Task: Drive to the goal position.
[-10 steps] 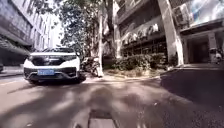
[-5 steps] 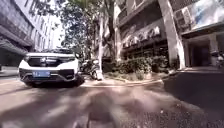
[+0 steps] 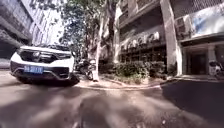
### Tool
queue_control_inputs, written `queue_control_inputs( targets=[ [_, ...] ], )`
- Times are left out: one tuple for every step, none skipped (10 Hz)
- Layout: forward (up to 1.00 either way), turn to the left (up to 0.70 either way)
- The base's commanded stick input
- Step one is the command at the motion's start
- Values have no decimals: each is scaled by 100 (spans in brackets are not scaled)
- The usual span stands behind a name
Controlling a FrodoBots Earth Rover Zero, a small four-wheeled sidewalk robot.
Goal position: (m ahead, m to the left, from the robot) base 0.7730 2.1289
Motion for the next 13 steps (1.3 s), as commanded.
queue_control_inputs(
  targets=[
    [45,-27],
    [45,-27],
    [45,-27],
    [45,-27],
    [45,-27],
    [45,-27],
    [45,-27],
    [45,-27],
    [45,-27],
    [45,-27],
    [45,-27],
    [45,-27],
    [45,-27]
  ],
)
